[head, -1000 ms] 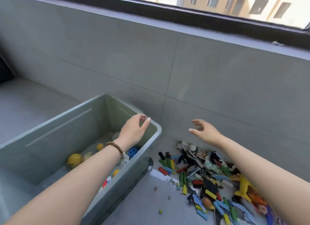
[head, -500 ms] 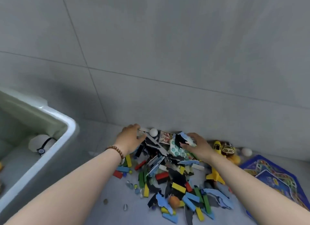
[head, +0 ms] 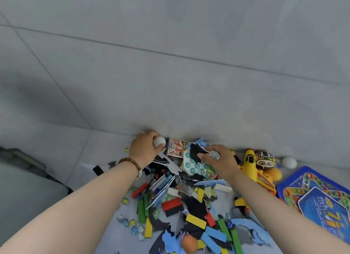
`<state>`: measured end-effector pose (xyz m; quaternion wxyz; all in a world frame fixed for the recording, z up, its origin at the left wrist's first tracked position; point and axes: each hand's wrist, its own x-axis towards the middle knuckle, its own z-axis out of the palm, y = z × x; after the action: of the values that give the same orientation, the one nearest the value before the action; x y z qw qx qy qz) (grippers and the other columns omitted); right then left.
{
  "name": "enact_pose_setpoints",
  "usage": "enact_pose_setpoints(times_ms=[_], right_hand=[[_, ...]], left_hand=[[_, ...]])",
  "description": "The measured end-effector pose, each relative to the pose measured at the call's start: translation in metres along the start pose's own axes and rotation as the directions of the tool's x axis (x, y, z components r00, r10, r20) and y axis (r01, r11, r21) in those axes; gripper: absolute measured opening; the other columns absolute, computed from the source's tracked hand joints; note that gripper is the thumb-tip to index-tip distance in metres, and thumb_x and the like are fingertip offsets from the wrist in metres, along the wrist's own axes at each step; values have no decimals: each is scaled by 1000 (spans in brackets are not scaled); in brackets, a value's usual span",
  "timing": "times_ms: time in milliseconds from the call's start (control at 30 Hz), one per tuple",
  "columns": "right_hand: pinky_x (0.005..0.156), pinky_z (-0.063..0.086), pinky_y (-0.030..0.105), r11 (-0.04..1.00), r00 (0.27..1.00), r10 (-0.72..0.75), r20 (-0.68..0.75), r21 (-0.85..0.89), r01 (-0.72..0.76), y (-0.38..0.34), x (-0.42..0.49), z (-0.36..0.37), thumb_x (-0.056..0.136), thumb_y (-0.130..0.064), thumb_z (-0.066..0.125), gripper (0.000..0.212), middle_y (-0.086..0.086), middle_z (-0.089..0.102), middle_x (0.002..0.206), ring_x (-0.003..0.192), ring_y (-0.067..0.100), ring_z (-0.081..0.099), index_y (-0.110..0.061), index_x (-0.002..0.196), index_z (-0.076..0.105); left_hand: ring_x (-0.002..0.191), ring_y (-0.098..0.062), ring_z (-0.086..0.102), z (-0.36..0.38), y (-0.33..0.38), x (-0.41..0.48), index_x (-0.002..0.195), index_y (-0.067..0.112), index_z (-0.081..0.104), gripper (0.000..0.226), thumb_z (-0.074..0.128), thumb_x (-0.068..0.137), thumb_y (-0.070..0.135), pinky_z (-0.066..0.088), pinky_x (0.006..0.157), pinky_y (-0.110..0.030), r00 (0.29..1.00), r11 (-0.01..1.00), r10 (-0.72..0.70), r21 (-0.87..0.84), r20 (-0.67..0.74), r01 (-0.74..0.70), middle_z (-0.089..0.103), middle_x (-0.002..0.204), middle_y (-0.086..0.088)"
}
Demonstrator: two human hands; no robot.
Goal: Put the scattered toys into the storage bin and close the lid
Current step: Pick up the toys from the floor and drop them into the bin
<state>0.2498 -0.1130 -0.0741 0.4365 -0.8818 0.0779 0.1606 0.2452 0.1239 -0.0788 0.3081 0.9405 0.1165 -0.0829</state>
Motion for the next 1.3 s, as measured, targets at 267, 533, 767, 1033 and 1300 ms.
enact_pose_setpoints(times_ms=[267,533,767,1033,1300], right_hand=[[65,45,12,982,999,39,-9,187,-37,9,12,-12,81,-28,72,19,0,62,93,81,9,60,-12,88,64],[61,44,19,990,989,140,56,5,-141,18,16,-8,73,-37,78,49,-2,51,91,80,11,50,-15,101,45],[80,50,33,951,938,291,189,-162,-262,16,26,-8,57,-57,81,85,3,53,111,101,21,56,-15,119,42],[77,57,29,924,859,277,431,124,-360,18,18,-20,77,-32,75,37,6,72,101,87,20,70,-13,106,64],[92,52,38,826,850,283,444,338,-451,23,12,-27,82,-31,69,33,12,71,106,98,27,67,-11,107,65]], left_hand=[[103,-19,51,7,1,2,116,16,57,39,64,85,38,43,86,-31,998,995,60,-81,19,-59,58,112,-3],[93,-11,53,12,24,-3,116,12,60,42,52,91,45,38,74,-21,951,981,73,-191,300,-15,61,110,0],[97,-13,52,18,28,-1,120,12,57,46,51,91,46,36,79,-23,928,968,-3,-231,372,96,58,110,0],[98,-12,50,18,28,-8,118,9,56,42,51,92,42,35,82,-23,946,946,-35,-295,323,136,56,110,-1],[107,-14,54,15,30,-17,122,11,56,48,53,89,47,38,85,-23,952,911,-71,-369,298,184,59,120,-1]])
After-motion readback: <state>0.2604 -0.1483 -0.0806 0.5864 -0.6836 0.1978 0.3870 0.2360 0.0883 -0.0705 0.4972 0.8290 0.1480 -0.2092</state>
